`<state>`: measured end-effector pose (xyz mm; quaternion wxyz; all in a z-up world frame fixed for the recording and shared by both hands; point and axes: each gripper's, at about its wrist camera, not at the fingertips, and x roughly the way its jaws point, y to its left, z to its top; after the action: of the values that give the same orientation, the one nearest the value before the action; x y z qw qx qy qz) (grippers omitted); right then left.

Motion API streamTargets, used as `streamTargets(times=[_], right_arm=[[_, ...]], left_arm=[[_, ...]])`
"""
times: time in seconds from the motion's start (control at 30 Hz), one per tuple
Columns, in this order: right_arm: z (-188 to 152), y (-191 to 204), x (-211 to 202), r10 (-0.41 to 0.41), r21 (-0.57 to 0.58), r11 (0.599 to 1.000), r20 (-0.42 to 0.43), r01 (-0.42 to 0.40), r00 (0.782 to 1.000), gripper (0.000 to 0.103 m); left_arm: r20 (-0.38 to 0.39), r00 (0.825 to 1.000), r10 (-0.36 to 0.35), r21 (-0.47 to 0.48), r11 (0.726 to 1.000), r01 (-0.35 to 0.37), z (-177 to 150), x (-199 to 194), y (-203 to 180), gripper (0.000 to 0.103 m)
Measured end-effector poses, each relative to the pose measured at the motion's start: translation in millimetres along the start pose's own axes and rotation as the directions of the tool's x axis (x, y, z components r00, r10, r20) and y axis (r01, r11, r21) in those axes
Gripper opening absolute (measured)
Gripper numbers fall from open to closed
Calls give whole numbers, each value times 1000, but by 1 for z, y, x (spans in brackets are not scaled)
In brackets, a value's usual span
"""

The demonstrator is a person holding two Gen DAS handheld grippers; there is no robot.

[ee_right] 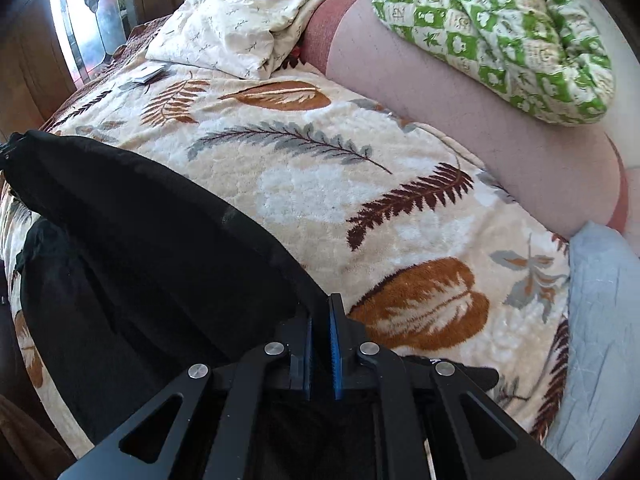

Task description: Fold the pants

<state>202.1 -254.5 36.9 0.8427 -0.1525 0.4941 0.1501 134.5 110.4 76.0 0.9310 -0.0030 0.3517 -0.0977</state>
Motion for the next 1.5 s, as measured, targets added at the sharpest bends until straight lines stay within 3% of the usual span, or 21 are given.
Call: streamTargets(times=[0.23,0.33,0.57,0.77,0.83,0.93,0.97,1.0,1.13,1.2,1.27,1.33,1.4,1.5], right_arm=[[-54,38,-48,-73,21,997,30,72,997,8],[-82,55,-59,-72,41,997,23,71,997,8],[-143,95,-51,-22,76,997,-37,25,999,8],[-175,116,-36,-45,83,995,-89,52,995,13],[-180,120,-37,-59,90,994,-84,66,995,15],[-186,122,-40,-38,91,995,-100,47,994,34],[-188,124,-41,-33,84,996,-106,43,994,51],[-191,126,-43,-39,69,997,-111,47,993,61],[-200,135,-61,-63,11,998,-102,64,993,64],[-197,136,-74,-52,18,998,-75,53,996,64],[-185,136,-86,-32,37,999,-25,33,999,64],[-165,137,-94,11,76,997,38,-14,999,64],[-138,145,-92,102,121,986,104,-114,989,64],[-92,183,-78,216,89,969,142,-230,966,64]], left_arm=[[24,1000,2,82,997,-4,-26,-30,-6,14],[23,1000,-6,99,995,4,-41,-40,-5,14],[-23,998,57,234,971,-50,-86,-50,-12,17],[-35,991,132,375,921,-110,-114,-66,-22,29],[-31,988,152,392,911,-127,-117,-73,-20,39],[-36,983,181,392,907,-153,-119,-83,-8,44],[-47,981,187,386,909,-155,-120,-85,-2,46],[-56,981,188,375,914,-154,-120,-88,3,49],[-54,969,240,296,931,-214,-113,-104,30,49],[-44,972,231,179,959,-219,-101,-114,49,49],[-22,984,175,-8,984,-176,-90,-124,71,49],[-7,993,119,-167,979,-118,-86,-125,86,50],[8,997,78,-264,962,-73,-87,-121,92,50],[2,995,100,-302,949,-95,-90,-114,87,50]])
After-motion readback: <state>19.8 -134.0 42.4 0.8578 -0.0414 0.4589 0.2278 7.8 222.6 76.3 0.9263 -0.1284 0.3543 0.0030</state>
